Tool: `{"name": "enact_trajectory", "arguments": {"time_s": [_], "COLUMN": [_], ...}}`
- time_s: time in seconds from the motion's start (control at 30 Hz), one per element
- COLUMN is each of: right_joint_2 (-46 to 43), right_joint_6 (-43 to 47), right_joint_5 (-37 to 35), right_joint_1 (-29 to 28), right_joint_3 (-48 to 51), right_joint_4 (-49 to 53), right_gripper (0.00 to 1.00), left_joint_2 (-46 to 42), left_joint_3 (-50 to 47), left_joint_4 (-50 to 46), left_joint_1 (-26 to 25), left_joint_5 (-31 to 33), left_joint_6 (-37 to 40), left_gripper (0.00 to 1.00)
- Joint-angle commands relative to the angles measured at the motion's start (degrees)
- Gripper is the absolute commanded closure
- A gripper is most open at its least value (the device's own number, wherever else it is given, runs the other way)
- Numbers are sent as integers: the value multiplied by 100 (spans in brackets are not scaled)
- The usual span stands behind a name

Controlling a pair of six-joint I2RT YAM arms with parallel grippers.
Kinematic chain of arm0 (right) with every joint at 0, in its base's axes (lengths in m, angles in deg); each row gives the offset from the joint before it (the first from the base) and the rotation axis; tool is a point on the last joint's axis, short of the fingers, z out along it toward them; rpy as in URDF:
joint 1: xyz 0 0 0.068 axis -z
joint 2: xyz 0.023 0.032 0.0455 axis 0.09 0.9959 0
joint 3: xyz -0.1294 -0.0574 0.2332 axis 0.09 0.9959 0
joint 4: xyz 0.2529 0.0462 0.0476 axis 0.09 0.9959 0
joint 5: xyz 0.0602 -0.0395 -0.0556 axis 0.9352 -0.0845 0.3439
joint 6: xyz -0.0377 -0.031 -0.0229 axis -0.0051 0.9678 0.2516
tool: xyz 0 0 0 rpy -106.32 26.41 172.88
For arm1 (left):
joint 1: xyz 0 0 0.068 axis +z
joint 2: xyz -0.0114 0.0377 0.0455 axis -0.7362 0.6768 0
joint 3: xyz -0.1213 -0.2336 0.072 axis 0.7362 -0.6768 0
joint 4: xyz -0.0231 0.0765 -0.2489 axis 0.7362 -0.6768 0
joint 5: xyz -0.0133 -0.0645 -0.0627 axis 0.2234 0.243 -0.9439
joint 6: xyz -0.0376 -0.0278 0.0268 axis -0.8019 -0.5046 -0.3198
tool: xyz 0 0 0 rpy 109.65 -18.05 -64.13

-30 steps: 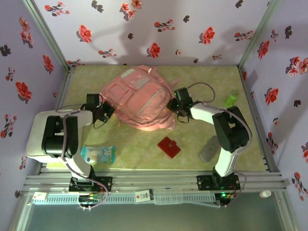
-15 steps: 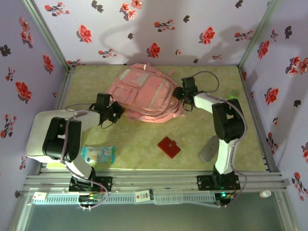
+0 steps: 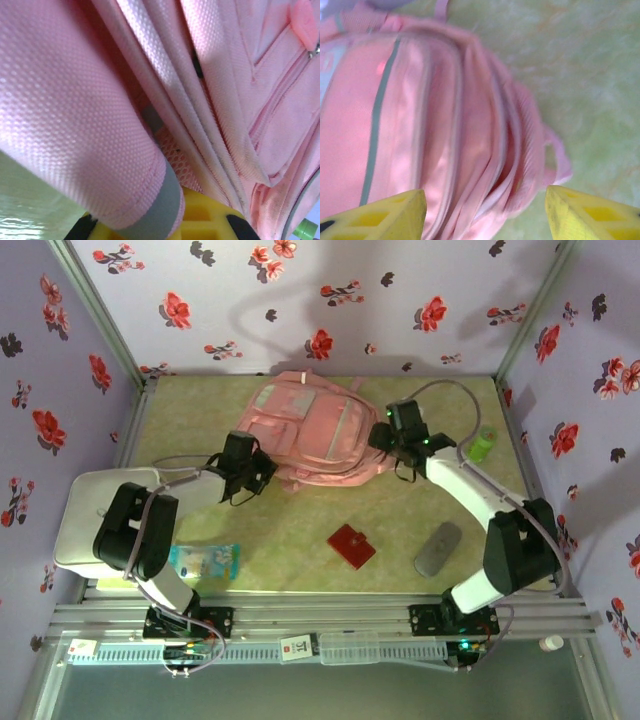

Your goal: Pack books, pencil case, and school supplies into a backpack

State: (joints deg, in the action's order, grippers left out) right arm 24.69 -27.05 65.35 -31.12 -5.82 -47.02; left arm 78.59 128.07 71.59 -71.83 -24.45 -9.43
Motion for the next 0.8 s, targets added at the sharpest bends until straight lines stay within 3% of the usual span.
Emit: {"name": "enact_trajectory", "arguments": {"time_s": [0.0,0.17,0.37,0.53,0.77], "right_joint_2": [-208,-145,516,1289,2068], "right_joint_6": [-213,-600,-383,-14,137], "right_joint_5": [-144,-135,-402,-553,-967], "right_joint_1": [-585,-1533,-2357,-2675,-2738], "right_joint_3": [250,500,305,-54,-575], "right_joint_4": [442,-77,-629,-976,-1192], "right_gripper": [37,44,58,65,67], "left_joint_2": [77,345,490,495,451], "left_joint_3": [445,724,917,922,922], "left_joint_4": [597,599,573,555,538], "left_joint_1": [-166,-282,-335,-335,-335], "left_joint_5": [10,11,-54,-86,-128], "left_joint_6": [-183,-205,-112,-122,-90], "left_gripper": [100,100,100,100,100]}}
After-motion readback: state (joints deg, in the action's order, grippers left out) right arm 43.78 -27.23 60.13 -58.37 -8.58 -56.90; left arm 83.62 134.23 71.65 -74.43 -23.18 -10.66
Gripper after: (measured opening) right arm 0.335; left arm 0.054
